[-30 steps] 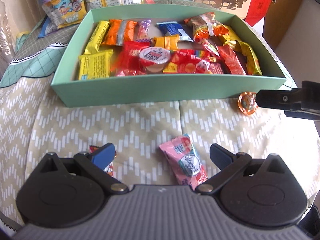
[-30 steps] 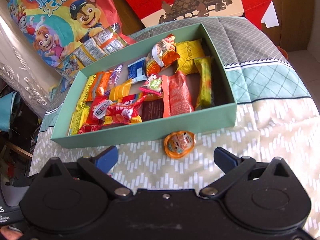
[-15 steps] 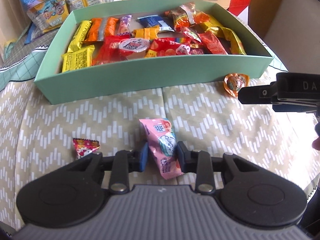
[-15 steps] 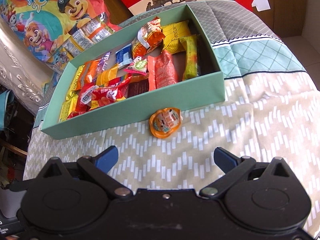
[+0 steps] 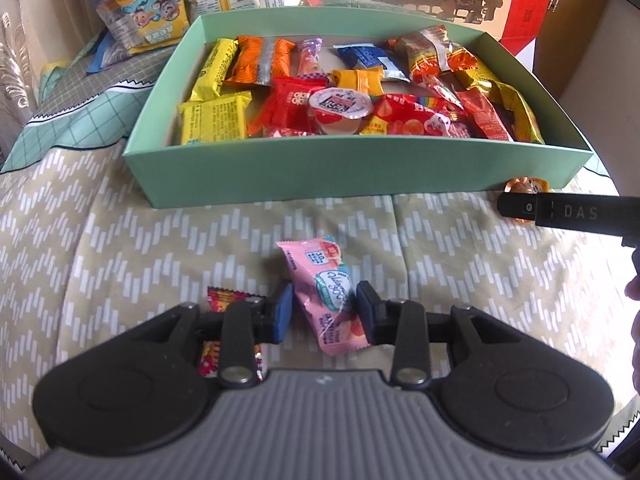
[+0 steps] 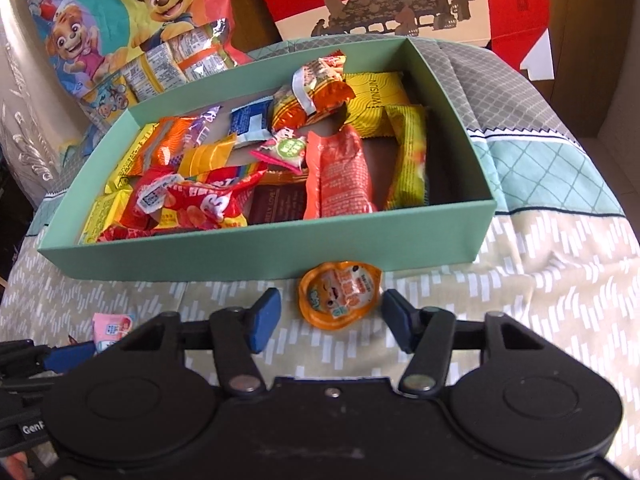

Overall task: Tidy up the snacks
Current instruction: 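Grasp pink candy packet with left tool while right tool grasps orange jelly cup, then place pink packet and orange jelly cup into the tray and open both tools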

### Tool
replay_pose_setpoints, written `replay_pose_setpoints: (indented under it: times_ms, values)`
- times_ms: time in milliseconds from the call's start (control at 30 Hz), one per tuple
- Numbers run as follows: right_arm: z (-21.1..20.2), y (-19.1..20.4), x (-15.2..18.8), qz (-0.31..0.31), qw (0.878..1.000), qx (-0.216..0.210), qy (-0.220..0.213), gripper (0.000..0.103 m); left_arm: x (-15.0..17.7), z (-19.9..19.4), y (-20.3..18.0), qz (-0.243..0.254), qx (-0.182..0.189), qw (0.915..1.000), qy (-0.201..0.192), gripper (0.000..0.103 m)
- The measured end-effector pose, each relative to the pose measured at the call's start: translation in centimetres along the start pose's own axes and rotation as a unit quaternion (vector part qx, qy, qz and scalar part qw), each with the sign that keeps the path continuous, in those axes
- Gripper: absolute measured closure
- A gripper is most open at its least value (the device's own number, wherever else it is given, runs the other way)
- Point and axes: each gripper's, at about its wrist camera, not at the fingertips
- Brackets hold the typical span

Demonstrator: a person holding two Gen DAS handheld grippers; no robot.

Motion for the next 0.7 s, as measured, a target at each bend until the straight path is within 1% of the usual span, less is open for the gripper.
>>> replay_pose_setpoints:
  times_ms: [33,100,133,167,267,367,500,600,700]
  values:
    - [0.0,0.1,0.0,-0.008,1.000,0.003,-0.001,0.069,0.0,0.0,-0.1,0.001,0.000,1.0000,0.000,0.066]
    - [0.1,0.1,0.0,-0.010,1.000,0.003,-0.002,0.077,0.0,0.2,-0.4,0.005,-0.004,1.0000,0.000,0.064]
    - [0.1,0.1,0.0,-0.011,1.000,-0.001,-0.001,0.083,0.0,0.2,-0.5,0.008,-0.008,0.9999,-0.001,0.064]
    - [0.1,0.0,0.0,-0.010,1.000,-0.006,0.002,0.084,0.0,0.3,-0.7,0.013,-0.011,0.9999,-0.002,0.065]
    - [-0.4,-0.2,0.2,-0.006,1.000,-0.013,0.005,0.084,0.1,0.2,-0.8,0.015,-0.019,0.9997,-0.005,0.074]
    - [-1.2,-0.8,0.7,-0.003,1.000,-0.022,0.005,0.084,0.0,-0.3,-0.6,0.013,-0.022,0.9996,-0.009,0.078]
    - [-2.8,-1.5,0.8,-0.003,1.000,-0.031,-0.004,0.084,-0.5,-1.2,-0.4,0.017,-0.011,0.9997,-0.013,0.079]
    - [-4.1,-2.0,0.7,0.002,0.999,-0.038,-0.013,0.084,-1.1,-2.3,-0.4,0.015,0.004,0.9997,-0.018,0.079]
    - [-5.4,-2.3,0.1,0.004,0.999,-0.048,-0.025,0.084,-1.8,-3.4,-0.7,0.017,0.017,0.9992,-0.032,0.079]
Point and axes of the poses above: each gripper's, at about its wrist camera, not at the fingertips, and z roughly the way its jaws point, y to its left, x to its underside, and after that the axes turned 5 degrees about -z, right-handed
